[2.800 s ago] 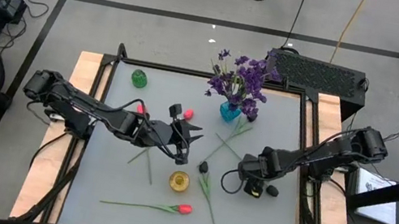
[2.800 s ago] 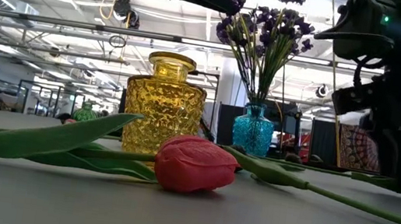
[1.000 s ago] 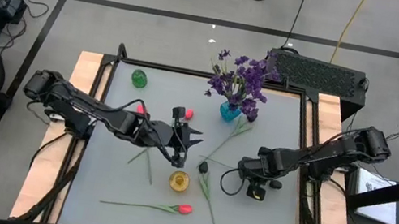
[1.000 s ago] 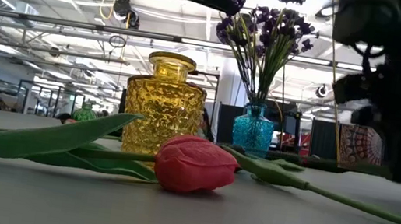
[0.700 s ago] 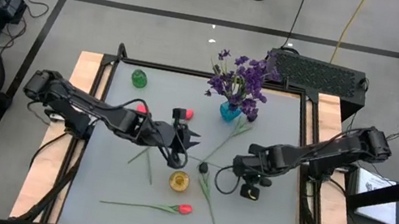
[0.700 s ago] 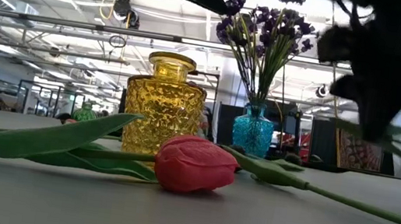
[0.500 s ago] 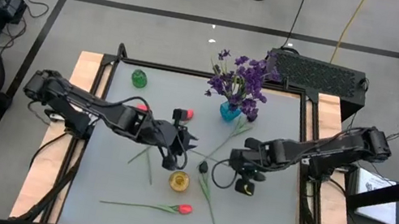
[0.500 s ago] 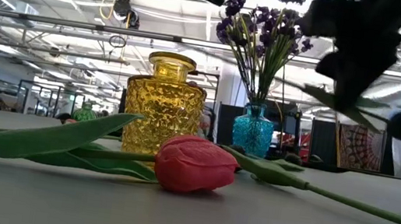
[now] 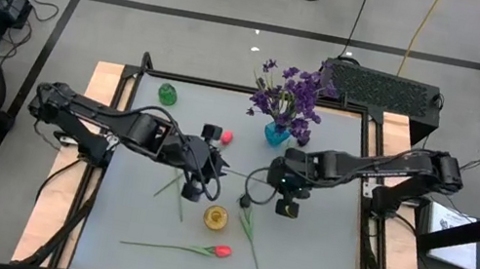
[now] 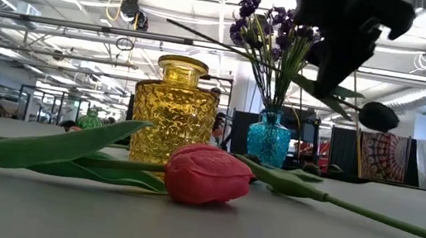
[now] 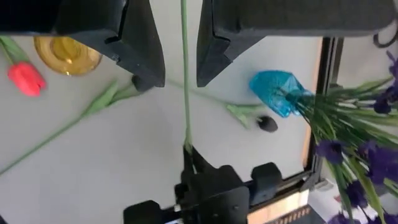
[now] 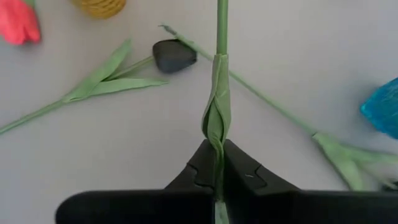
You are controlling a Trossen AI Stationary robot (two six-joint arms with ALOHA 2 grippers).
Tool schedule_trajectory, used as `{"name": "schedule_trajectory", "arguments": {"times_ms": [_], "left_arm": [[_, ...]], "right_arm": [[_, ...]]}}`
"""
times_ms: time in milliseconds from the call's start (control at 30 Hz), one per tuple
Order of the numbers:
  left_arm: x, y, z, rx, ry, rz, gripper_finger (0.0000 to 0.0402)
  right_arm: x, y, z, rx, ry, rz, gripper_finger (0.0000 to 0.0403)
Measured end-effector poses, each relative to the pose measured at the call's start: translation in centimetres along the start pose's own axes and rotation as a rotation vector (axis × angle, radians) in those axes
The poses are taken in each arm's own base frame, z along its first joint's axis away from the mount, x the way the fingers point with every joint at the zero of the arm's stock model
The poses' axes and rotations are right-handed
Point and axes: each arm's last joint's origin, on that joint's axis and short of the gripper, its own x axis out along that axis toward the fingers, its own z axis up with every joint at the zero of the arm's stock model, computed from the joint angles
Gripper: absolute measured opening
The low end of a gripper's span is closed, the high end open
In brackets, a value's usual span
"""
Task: Sort flowers into vase by color
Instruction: Put the bottom right black flower into the green vase
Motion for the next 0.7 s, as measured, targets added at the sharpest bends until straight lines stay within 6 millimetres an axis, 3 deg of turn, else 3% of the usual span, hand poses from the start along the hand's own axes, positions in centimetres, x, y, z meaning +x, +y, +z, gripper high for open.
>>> {"name": "schedule_trajectory", "arguments": {"times_ms": [267,500,700], "left_arm": [[0.8,0.9,-1.4,-0.087,0.142,-0.006,0.01],[3.6,1.6,-2.3,-0.142,0.229,-0.027,0.01],[5.6,1.6,-2.9,-0.153,0.28,-0.063,0.01]], "right_arm": [[-0.1,-0.7,1.9,-0.059,-0.026,-0.007,0.0001],[0.3,-0.7,3.0,-0.114,-0.033,-0.01,0.0001],[1.8,-0.6,3.6,-0.165,0.006,-0.018,0.0001]]}}
